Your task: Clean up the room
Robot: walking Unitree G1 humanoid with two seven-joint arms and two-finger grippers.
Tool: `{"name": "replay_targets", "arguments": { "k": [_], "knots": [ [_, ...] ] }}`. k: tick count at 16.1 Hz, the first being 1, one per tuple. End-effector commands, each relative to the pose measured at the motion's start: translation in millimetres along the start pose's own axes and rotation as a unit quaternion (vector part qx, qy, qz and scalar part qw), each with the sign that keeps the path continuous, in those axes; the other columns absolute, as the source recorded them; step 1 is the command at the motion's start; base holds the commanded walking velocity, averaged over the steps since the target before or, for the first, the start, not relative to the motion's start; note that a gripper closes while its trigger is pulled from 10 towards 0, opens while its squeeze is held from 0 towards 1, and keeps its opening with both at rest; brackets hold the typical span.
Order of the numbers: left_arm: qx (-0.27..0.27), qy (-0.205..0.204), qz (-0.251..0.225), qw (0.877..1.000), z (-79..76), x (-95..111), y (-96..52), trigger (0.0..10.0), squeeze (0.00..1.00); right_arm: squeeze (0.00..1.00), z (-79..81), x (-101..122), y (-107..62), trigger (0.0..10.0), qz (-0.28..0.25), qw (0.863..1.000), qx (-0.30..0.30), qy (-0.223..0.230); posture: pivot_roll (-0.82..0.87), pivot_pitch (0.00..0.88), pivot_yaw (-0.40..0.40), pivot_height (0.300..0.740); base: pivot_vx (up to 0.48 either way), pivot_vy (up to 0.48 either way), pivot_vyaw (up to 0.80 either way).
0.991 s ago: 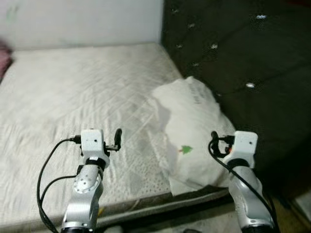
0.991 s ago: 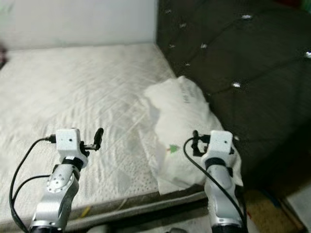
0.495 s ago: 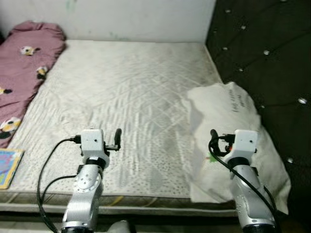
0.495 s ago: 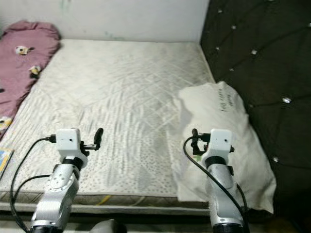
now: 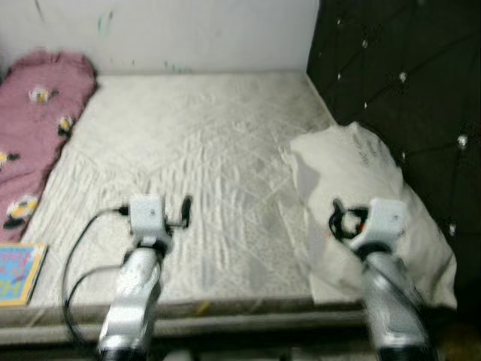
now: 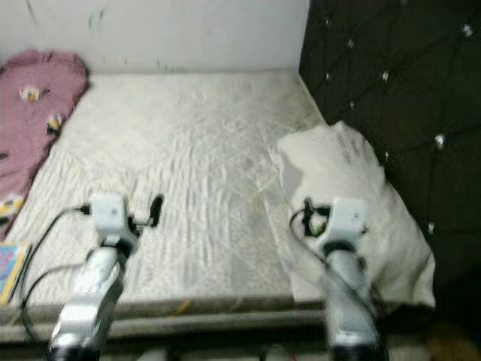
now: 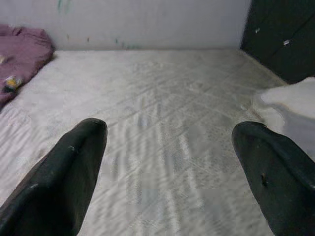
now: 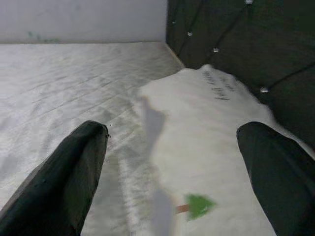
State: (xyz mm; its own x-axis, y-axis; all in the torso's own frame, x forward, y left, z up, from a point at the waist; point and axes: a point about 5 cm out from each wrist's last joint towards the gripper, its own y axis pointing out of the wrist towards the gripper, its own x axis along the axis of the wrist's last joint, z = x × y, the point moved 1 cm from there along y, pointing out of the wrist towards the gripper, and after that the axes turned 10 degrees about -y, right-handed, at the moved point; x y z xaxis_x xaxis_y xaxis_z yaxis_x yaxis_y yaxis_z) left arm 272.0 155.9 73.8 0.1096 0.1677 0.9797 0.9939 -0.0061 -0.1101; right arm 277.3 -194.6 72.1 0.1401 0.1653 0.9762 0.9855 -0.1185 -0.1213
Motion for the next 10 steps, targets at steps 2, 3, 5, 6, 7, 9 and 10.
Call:
{"name": "replay_targets", "arguments": {
  "k": [2, 3, 5, 6, 7, 9, 10],
  "knots": [
    [0.006, 0.004, -0.007, 1.000, 1.8, 3.6, 2.3, 10.0, 0.00, 0.00, 2.1, 7.4, 3.1, 10.0, -0.015, 1.000, 0.004, -0.001, -0.04, 0.000, 0.005, 0.740, 0.000, 0.480, 0.00],
    [0.008, 0.004, -0.009, 1.000, 1.7, 4.0, 3.2, 10.0, 0.00, 0.00, 1.6, 7.8, 4.0, 10.0, -0.016, 1.000, 0.004, 0.000, -0.04, 0.000, 0.004, 0.740, 0.000, 0.480, 0.00],
    [0.009, 0.004, -0.010, 1.000, 1.5, 4.5, 4.2, 10.0, 0.00, 0.00, 1.4, 8.0, 4.7, 10.0, -0.016, 1.000, 0.005, -0.001, -0.04, 0.000, 0.003, 0.740, 0.000, 0.480, 0.00],
    [0.009, 0.003, -0.011, 1.000, 1.0, 4.7, 4.5, 10.0, 0.00, 0.00, 2.1, 8.1, 4.4, 10.0, -0.017, 1.000, 0.007, 0.002, -0.04, 0.000, 0.003, 0.740, 0.000, 0.480, 0.00],
    [0.009, 0.002, -0.010, 1.000, 0.9, 4.5, 4.5, 10.0, 0.00, 0.00, 2.8, 7.8, 4.2, 10.0, -0.016, 1.000, 0.008, 0.006, -0.04, 0.000, 0.003, 0.740, 0.000, 0.480, 0.00],
    [0.008, 0.001, -0.010, 1.000, 0.5, 4.1, 4.7, 10.0, 0.00, 0.00, 3.3, 6.7, 4.0, 10.0, -0.012, 1.000, 0.007, 0.009, -0.04, 0.000, 0.001, 0.740, 0.000, 0.480, -0.26],
    [0.009, -0.001, -0.008, 1.000, 0.5, 3.6, 4.7, 10.0, 0.00, 0.00, 3.0, 6.9, 4.0, 10.0, -0.013, 1.000, 0.007, 0.008, -0.04, 0.000, 0.001, 0.740, 0.000, 0.480, 0.00]
  ]
}}
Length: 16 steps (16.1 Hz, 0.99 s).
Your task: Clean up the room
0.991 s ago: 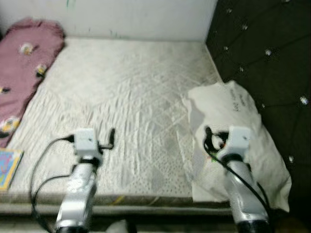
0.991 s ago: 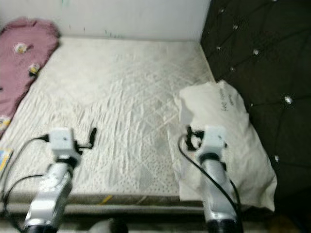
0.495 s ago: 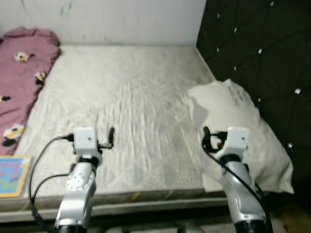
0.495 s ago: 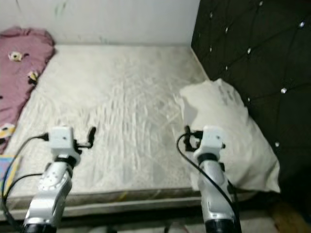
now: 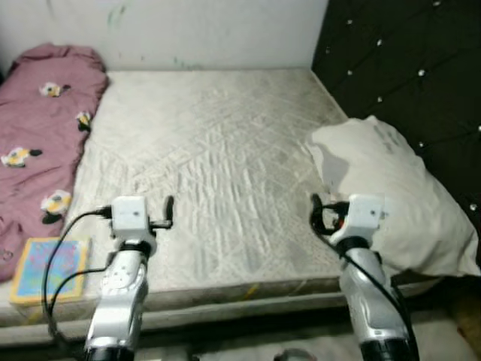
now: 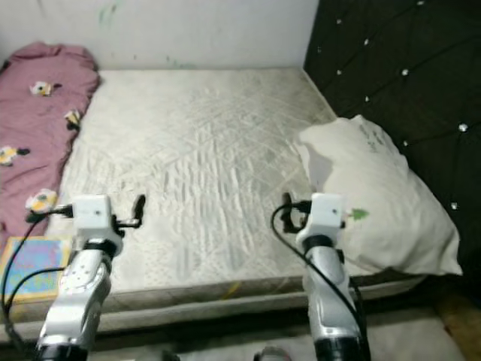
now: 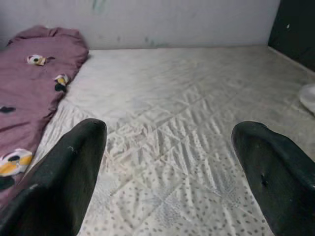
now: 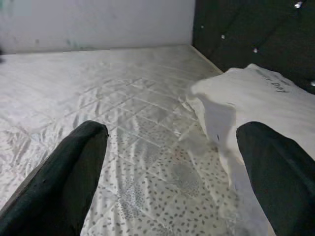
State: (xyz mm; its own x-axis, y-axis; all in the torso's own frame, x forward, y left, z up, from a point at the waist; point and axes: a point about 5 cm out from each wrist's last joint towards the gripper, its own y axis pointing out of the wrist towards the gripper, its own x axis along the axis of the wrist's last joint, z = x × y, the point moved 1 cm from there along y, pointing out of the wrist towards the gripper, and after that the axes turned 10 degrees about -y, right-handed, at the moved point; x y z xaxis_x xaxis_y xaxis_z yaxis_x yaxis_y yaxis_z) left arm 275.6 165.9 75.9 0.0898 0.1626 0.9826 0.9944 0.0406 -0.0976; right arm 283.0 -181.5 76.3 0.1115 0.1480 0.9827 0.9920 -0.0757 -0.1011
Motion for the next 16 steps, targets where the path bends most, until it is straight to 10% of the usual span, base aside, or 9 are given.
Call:
{"name": "replay_targets", "arguments": {
  "k": [1, 16],
  "knots": [
    [-0.013, -0.003, 0.001, 1.000, -9.4, -1, 1.0, 10.0, 0.00, 0.00, -9.7, 0, 0.0, 10.0, 0.000, 1.000, -0.012, -0.003, -0.04, 0.000, 0.002, 0.740, 0.000, 0.480, 0.00],
    [-0.017, 0.003, -0.002, 1.000, -10.7, -1, -2.1, 10.0, 0.00, 0.00, 0.6, 1, -8.6, 10.0, -0.016, 0.999, 0.030, 0.002, -0.05, 0.000, 0.002, 0.740, 0.000, 0.402, 0.00]
  ]
}}
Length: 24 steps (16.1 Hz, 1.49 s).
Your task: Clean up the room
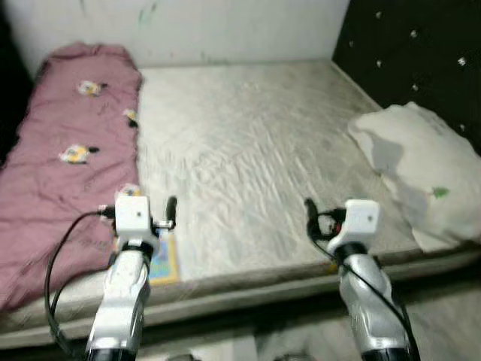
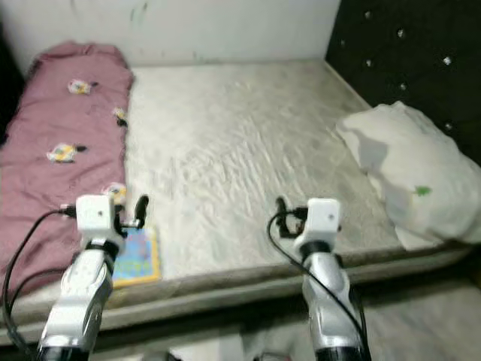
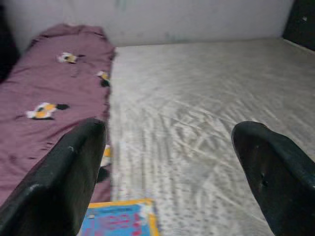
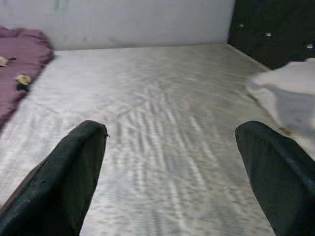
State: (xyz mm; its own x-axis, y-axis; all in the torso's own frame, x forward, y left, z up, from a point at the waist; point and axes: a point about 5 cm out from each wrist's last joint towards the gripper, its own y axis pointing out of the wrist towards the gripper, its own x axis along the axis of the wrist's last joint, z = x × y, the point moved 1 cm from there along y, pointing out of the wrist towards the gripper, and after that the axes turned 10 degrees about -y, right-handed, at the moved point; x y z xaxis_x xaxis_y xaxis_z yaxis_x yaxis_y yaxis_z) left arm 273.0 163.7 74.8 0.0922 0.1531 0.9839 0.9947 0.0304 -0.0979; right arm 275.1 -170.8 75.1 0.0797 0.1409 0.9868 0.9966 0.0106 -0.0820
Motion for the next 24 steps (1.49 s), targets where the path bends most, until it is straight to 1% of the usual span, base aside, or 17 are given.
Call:
{"name": "replay_targets", "arguments": {
  "k": [1, 3, 5, 12, 16, 20, 21, 22, 24],
  "knots": [
    [-0.012, -0.002, -0.002, 1.000, -9.1, 0.8, 0.4, 10.0, 0.00, 0.00, -10.1, 0.0, -1.2, 10.0, 0.005, 1.000, -0.012, -0.001, -0.05, 0.000, 0.001, 0.740, 0.000, 0.000, 0.00],
    [-0.016, -0.005, -0.002, 1.000, -10.1, 0.7, 0.5, 10.0, 0.00, 0.00, -10.6, -0.3, -1.4, 10.0, 0.003, 1.000, -0.010, -0.004, -0.05, 0.000, 0.001, 0.740, 0.000, 0.174, 0.00],
    [-0.018, -0.009, -0.002, 1.000, -10.6, 0.7, 0.5, 10.0, 0.00, 0.00, -10.8, 0.0, -2.0, 10.0, 0.004, 1.000, -0.008, 0.005, -0.05, 0.000, 0.000, 0.740, 0.000, 0.480, 0.00],
    [-0.020, -0.009, 0.000, 1.000, -10.7, 0.4, 0.6, 10.0, 0.00, 0.00, -9.9, -1.3, -3.2, 10.0, 0.011, 1.000, -0.005, -0.006, -0.05, 0.000, 0.001, 0.740, 0.000, 0.480, 0.00],
    [-0.020, -0.009, 0.004, 1.000, -10.9, -0.3, 1.3, 10.0, 0.00, 0.00, -10.5, -0.8, -2.5, 10.0, 0.010, 1.000, -0.004, -0.004, -0.06, 0.000, -0.001, 0.740, 0.000, 0.480, 0.00],
    [-0.018, -0.006, 0.004, 1.000, -10.3, -1.0, 0.9, 10.0, 0.00, 0.00, -7.9, 0.5, -2.8, 10.0, 0.006, 1.000, 0.006, -0.002, -0.05, 0.000, 0.000, 0.740, 0.000, 0.480, 0.00],
    [-0.018, -0.007, 0.002, 1.000, -10.4, -0.5, 0.9, 10.0, 0.00, 0.00, -7.9, 0.5, -2.7, 10.0, 0.006, 1.000, 0.006, -0.001, -0.05, 0.000, 0.000, 0.740, 0.000, 0.281, 0.00],
    [-0.022, 0.001, -0.005, 1.000, -11.1, 1.6, 1.2, 10.0, 0.00, 0.00, -7.9, 0.7, -2.4, 10.0, 0.006, 1.000, 0.006, -0.002, -0.06, 0.000, 0.001, 0.740, 0.000, 0.000, 0.00],
    [-0.027, -0.004, -0.009, 1.000, -12.9, 3.1, 0.8, 10.0, 0.00, 0.00, -7.8, 0.6, -2.5, 10.0, 0.006, 1.000, 0.006, -0.002, -0.06, 0.000, 0.003, 0.740, 0.000, 0.000, 0.00]
  ]
}}
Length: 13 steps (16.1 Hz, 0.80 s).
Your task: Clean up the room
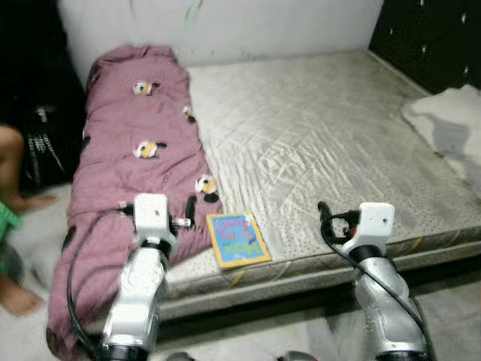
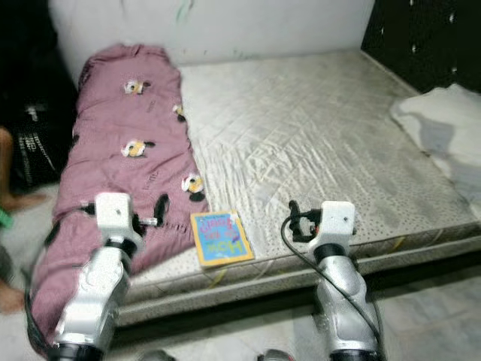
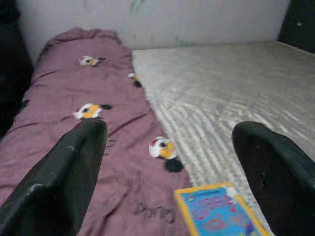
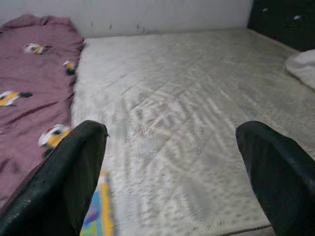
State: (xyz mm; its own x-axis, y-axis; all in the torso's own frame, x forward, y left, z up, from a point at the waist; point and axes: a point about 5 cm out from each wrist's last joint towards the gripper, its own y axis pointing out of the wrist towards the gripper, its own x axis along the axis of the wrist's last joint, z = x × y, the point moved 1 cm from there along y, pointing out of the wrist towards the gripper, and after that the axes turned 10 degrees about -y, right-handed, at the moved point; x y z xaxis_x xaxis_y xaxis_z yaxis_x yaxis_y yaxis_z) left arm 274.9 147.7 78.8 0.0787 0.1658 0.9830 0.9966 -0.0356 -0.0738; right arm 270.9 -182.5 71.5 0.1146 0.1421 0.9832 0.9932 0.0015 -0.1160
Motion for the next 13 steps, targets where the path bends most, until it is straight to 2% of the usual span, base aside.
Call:
{"name": "replay_targets", "arguments": {
  "k": [1, 3, 9, 13],
  "knots": [
    [0.003, 0.004, -0.006, 1.000, 2.9, 3, -0.4, 10.0, 0.00, 0.00, 3.7, 6, 1.6, 10.0, -0.012, 1.000, 0.009, -0.001, -0.06, 0.000, 0.004, 0.740, 0.000, 0.000, 0.00],
    [-0.013, -0.006, -0.012, 1.000, 0.3, 7, 0.8, 10.0, 0.00, 0.00, 3.8, 7, 2.9, 10.0, -0.014, 1.000, 0.009, -0.002, -0.06, 0.000, 0.005, 0.740, 0.000, 0.000, 0.00],
    [-0.012, -0.005, -0.024, 1.000, 1.8, 15, 4.0, 10.0, 0.00, 0.00, 8.5, 13, 8.4, 10.0, -0.025, 0.999, 0.019, -0.011, -0.05, 0.000, 0.001, 0.740, 0.000, 0.000, 0.00],
    [-0.014, -0.006, -0.019, 1.000, 0.3, 11, 1.6, 10.0, 0.00, 0.00, 8.3, 11, 7.1, 10.0, -0.020, 1.000, 0.019, -0.013, -0.05, 0.002, -0.005, 0.740, 0.000, 0.000, 0.00]
  ]
}}
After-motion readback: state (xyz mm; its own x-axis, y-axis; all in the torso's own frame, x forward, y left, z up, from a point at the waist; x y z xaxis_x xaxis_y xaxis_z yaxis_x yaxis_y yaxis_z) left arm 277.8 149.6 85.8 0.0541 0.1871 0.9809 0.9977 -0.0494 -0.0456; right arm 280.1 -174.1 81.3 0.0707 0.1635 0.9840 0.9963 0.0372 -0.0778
